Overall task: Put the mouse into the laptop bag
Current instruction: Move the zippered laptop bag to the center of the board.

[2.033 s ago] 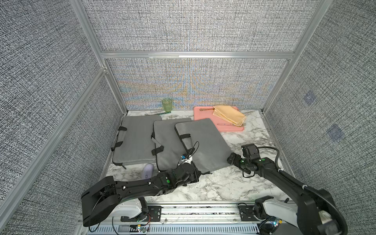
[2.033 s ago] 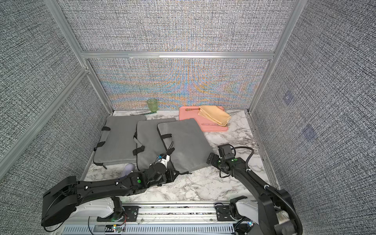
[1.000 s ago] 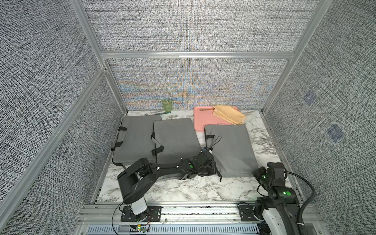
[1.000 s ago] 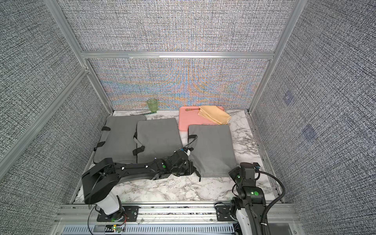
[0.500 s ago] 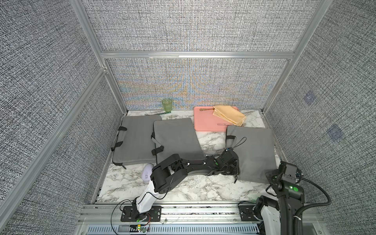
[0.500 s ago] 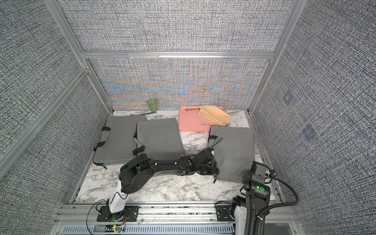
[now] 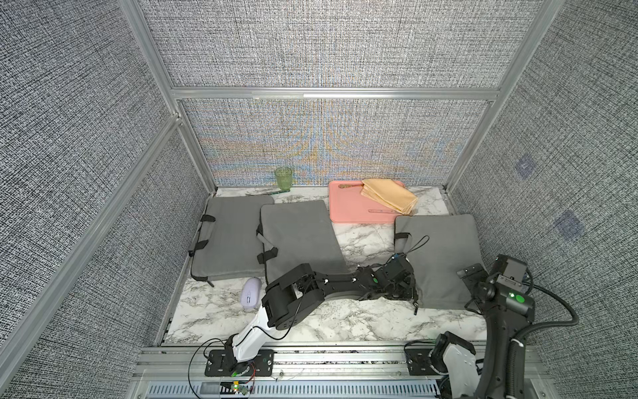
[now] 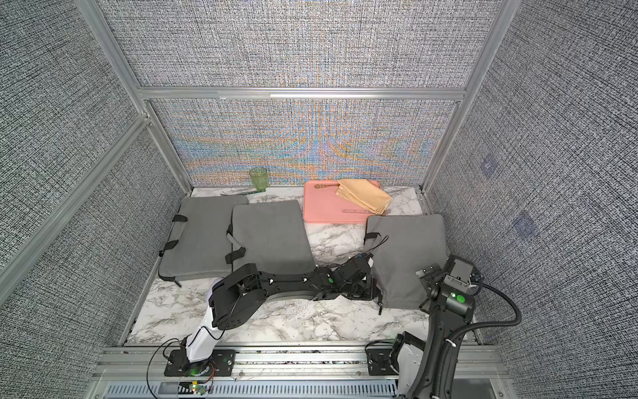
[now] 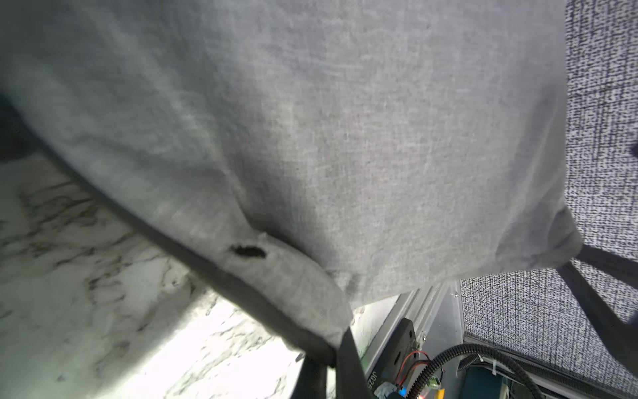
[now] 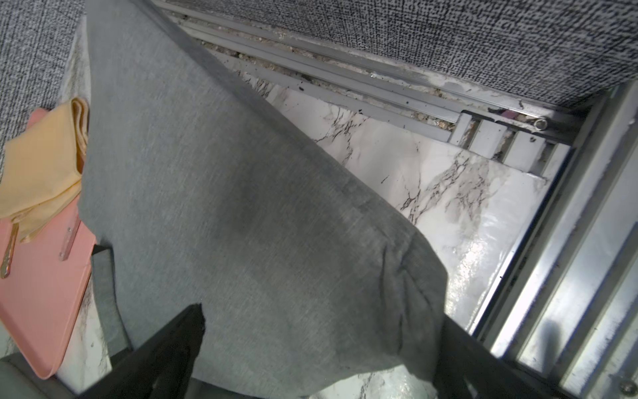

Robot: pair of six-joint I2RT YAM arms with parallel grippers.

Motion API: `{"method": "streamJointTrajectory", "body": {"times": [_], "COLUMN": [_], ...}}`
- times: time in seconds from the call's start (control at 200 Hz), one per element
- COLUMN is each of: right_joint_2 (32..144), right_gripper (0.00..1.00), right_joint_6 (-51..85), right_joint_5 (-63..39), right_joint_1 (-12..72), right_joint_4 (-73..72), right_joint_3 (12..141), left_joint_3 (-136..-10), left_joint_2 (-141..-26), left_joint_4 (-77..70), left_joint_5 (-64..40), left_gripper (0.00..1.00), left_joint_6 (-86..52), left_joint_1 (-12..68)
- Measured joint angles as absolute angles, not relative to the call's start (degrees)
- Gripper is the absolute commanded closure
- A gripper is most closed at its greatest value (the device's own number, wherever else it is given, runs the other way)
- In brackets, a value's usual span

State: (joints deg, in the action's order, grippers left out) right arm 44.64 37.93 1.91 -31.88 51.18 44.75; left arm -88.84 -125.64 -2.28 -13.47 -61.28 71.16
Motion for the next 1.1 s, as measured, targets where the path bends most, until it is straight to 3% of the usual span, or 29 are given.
{"method": "streamJointTrajectory", "body": {"times": [0.255, 0.345, 0.385, 0.465, 0.515, 0.555, 0.766, 0.926, 1.101], "right_joint_2": [56.9, 58.8, 59.0, 58.6, 57.4, 56.3, 52.1, 52.6, 61.5], "right_gripper": [0.01, 0.01, 0.01, 0.01, 0.01, 0.01, 0.01, 0.01, 0.01], "right_joint_6": [34.8, 32.6, 32.0, 30.9, 30.5, 30.2, 30.2, 33.9, 37.9], "right_joint_5": [-2.8, -4.7, -4.4, -3.9, -5.7, -7.6, -12.4, -10.6, -5.1], "right_joint_1": [-39.5, -39.7, -39.7, -39.8, -39.3, -38.2, -26.3, -6.9, 17.3], "right_joint_4": [51.2, 51.5, 51.7, 51.9, 51.1, 51.0, 48.3, 43.1, 33.2], "right_joint_3": [54.5, 58.4, 59.9, 61.1, 60.1, 58.8, 51.9, 47.0, 45.1], "left_joint_3": [-89.3, -89.7, -89.7, -89.7, -89.7, -89.5, -85.0, -76.3, -63.8], "left_joint_2": [-126.3, -126.5, -126.5, -126.5, -126.1, -125.3, -112.7, -95.8, -74.3], "left_joint_4": [-4.9, -5.0, -5.0, -5.0, -4.9, -4.8, -1.1, 5.0, 17.4], "left_joint_5": [-16.9, -17.4, -17.6, -17.7, -17.7, -17.5, -13.5, -7.4, 12.6], "left_gripper": [1.0, 0.94, 0.79, 0.26, 0.08, 0.0, 0.01, 0.01, 0.01], "left_joint_6": [-61.3, -61.1, -61.0, -60.4, -60.4, -60.1, -56.4, -51.5, -46.6], "left_joint_1": [71.7, 71.9, 71.9, 71.8, 71.8, 71.8, 69.0, 62.4, 53.3]}}
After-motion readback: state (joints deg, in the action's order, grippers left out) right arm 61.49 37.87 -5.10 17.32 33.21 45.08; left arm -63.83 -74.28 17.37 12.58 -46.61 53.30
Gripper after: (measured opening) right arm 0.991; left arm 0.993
